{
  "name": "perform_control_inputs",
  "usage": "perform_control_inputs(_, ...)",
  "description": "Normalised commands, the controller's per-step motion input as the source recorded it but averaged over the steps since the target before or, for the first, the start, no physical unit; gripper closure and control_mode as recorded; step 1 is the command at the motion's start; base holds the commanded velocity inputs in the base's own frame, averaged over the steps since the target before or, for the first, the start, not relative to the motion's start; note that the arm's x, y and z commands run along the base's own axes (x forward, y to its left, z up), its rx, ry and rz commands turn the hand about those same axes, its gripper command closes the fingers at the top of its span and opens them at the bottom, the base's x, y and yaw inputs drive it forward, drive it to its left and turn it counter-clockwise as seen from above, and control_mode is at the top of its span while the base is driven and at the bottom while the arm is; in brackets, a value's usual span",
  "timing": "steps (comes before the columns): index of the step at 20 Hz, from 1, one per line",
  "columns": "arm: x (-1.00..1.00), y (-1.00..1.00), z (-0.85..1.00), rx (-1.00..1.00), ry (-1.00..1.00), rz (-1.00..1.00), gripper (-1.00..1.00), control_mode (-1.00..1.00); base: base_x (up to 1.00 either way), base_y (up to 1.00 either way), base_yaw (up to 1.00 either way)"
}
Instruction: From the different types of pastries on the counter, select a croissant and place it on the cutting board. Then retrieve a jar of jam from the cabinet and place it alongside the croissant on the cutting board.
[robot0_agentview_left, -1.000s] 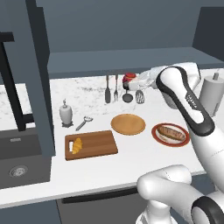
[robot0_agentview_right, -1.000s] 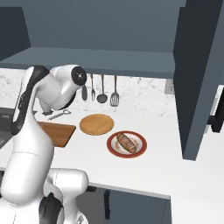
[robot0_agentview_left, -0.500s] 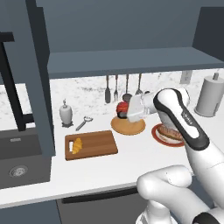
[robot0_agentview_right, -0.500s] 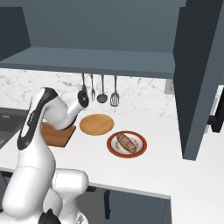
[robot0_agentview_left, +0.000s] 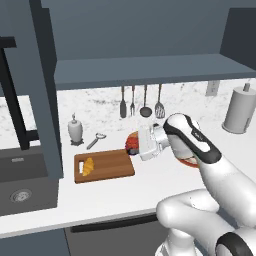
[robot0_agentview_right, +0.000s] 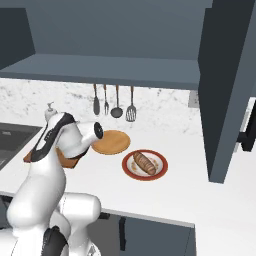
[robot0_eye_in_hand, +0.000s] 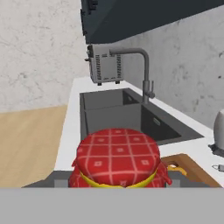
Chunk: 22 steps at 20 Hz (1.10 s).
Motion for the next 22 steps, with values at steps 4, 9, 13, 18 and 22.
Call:
perform_control_inputs(4, 0.19, 0.26, -0.62, -0.02, 0.0, 0.11, 1.0, -1.0, 0.0, 0.0, 0.0)
perform_control_inputs(9, 0.27, 0.27, -0.5, -0.01, 0.0, 0.0, 1.0, -1.0, 0.0, 0.0, 0.0)
perform_control_inputs(13, 0.46, 0.03, -0.42, 0.0, 0.01, 0.0, 1.0, -1.0, 0.0, 0.0, 0.0)
perform_control_inputs(18, 0.52, 0.0, -0.3, 0.0, 0.02, 0.0, 1.0, -1.0, 0.0, 0.0, 0.0)
perform_control_inputs(22, 0.48, 0.04, -0.32, -0.02, 0.05, 0.0, 1.0, -1.0, 0.0, 0.0, 0.0)
